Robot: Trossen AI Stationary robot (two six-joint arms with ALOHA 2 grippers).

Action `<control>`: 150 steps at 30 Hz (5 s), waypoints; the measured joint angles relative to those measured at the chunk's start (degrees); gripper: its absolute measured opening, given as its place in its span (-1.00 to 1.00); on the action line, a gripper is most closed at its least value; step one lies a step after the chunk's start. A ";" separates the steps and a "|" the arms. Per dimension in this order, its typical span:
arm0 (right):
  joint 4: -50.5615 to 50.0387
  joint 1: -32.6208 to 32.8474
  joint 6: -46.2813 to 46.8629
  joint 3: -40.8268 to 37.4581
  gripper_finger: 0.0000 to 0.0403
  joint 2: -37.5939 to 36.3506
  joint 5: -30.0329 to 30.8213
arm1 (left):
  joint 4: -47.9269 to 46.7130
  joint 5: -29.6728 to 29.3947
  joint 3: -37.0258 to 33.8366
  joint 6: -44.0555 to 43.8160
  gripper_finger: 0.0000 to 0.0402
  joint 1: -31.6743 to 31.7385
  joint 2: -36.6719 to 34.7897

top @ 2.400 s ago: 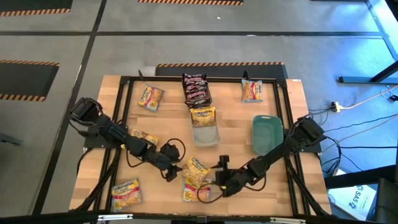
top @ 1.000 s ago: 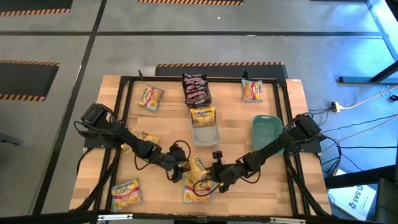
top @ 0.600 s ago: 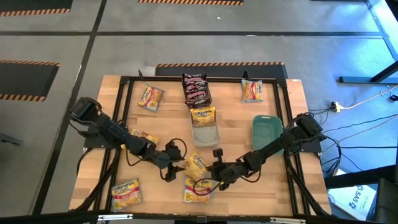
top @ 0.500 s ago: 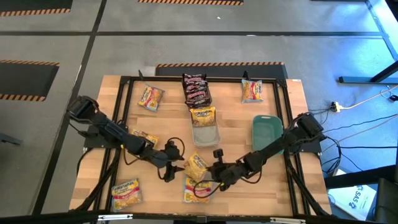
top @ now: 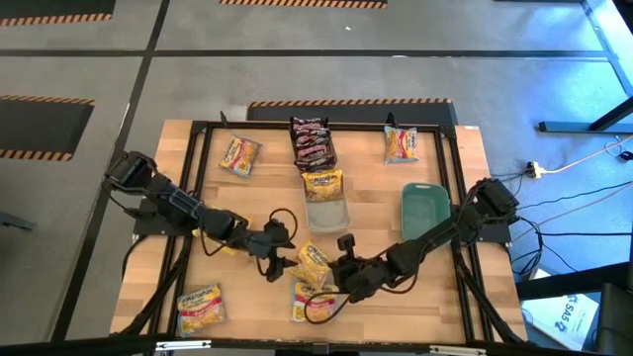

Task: Sort Maruchan noodles

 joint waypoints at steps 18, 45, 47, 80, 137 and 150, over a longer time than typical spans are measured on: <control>-3.73 -1.79 16.50 -0.07 -0.89 -1.00 -0.27 | 2.05 -1.41 0.02 3.76 0.38 -2.08 3.76; 20.55 1.37 43.70 -18.34 0.26 -5.60 -9.10 | -2.71 -6.07 0.04 -10.68 0.38 -1.07 5.90; 29.69 1.37 49.57 -21.11 0.26 -5.44 -7.51 | -1.46 -2.44 0.04 -13.45 0.38 0.42 6.05; 40.06 -2.52 64.26 -22.49 0.25 2.10 -4.50 | 13.67 7.92 0.20 -11.65 0.38 4.40 16.27; 48.98 -3.50 38.11 -21.33 -0.59 2.08 0.89 | 22.23 -2.72 0.02 9.53 -0.09 1.60 16.11; 48.92 -3.44 32.53 -21.33 -0.59 0.20 0.30 | 12.89 3.79 0.02 9.28 -0.09 1.86 7.76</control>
